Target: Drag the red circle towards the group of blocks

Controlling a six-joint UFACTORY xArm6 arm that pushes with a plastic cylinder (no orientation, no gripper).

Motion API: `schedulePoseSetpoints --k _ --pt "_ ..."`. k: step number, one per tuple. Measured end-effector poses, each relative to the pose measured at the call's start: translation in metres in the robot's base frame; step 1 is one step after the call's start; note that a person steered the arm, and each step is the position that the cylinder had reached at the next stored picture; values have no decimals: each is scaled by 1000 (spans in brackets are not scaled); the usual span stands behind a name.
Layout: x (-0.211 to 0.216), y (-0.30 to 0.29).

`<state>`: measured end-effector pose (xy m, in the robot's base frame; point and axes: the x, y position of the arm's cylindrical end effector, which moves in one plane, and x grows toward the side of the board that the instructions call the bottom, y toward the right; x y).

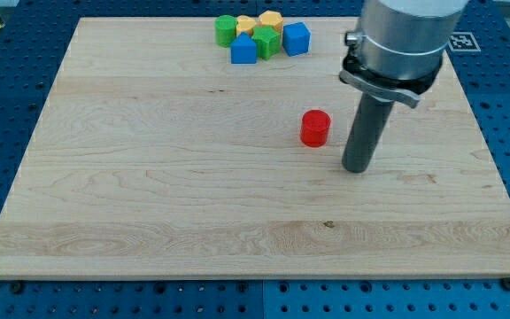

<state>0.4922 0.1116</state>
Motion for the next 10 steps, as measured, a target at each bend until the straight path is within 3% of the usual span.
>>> schedulePoseSetpoints --k 3,5,10 --pt "-2 -29" --pt "-28 -33" --pt "-152 -37"
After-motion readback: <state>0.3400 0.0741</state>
